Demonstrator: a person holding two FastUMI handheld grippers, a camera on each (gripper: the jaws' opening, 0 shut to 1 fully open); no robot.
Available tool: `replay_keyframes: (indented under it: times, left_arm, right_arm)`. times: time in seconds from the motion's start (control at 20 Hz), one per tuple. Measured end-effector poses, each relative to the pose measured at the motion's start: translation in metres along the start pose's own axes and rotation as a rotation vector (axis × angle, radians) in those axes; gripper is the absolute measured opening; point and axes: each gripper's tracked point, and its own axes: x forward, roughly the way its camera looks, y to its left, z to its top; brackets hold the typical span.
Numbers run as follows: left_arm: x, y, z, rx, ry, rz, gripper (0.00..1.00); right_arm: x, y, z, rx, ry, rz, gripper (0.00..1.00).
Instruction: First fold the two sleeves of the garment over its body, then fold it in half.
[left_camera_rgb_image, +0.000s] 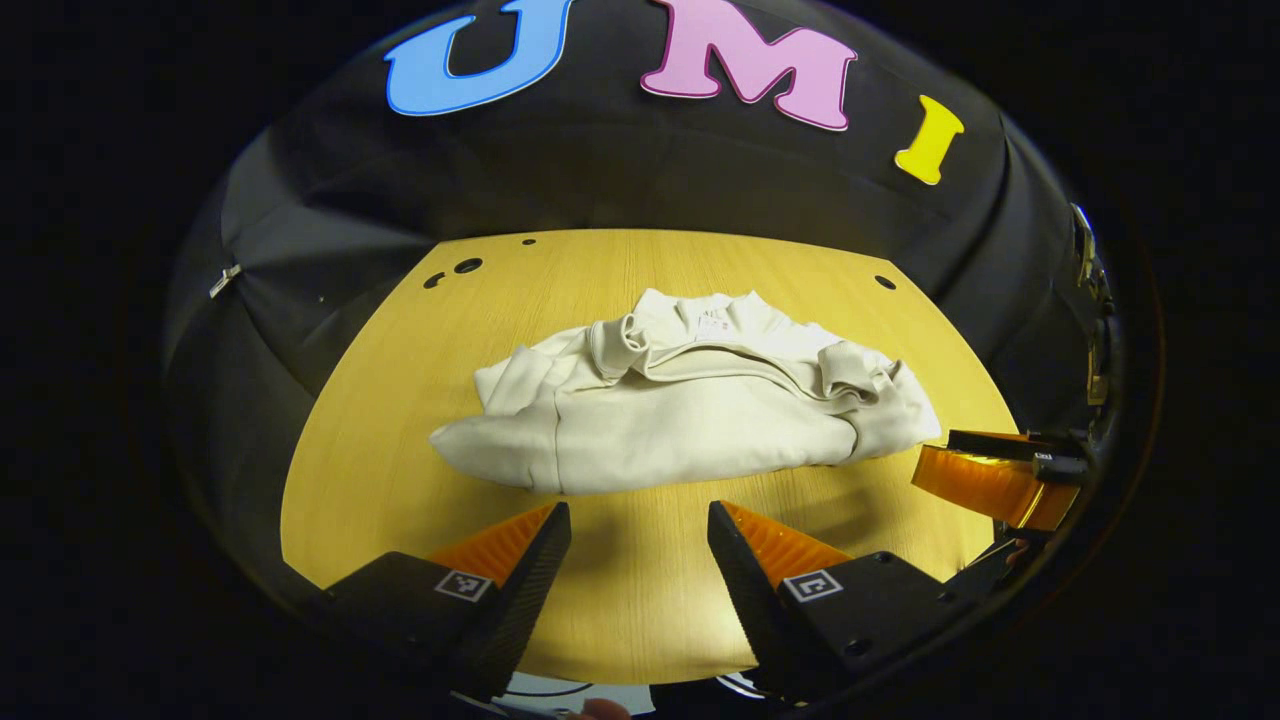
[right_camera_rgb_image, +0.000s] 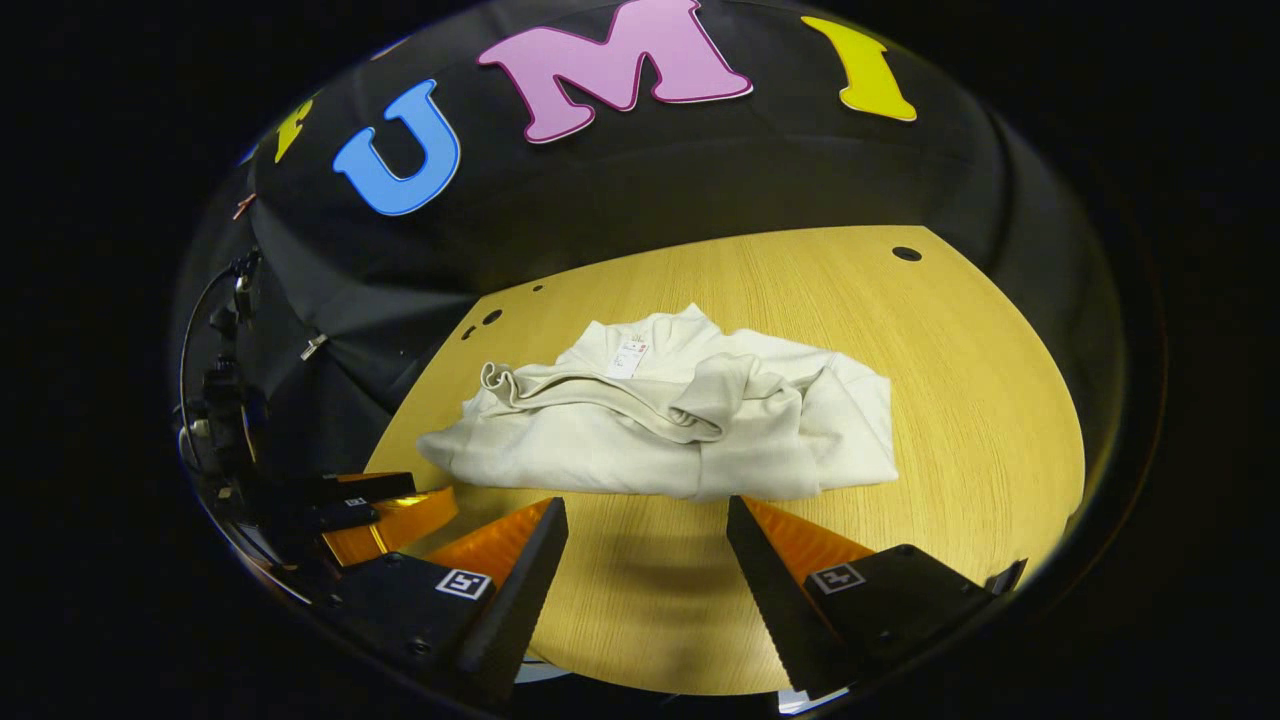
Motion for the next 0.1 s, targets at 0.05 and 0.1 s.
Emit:
replay_keyframes:
  times: [0.05, 0.1]
  left_arm:
    - [0.0002, -0.0003, -0.0008, 0.002, 0.002, -0.001, 0.9]
    - [0.0005, -0.0004, -0.0004, 0.004, 0.004, -0.001, 0.9]
  right_arm:
    - [0.0, -0.0001, -0.0001, -0.003, 0.001, -0.002, 0.99]
    - [-0.0002, -0.0005, -0.0001, -0.005, 0.0, -0.004, 0.99]
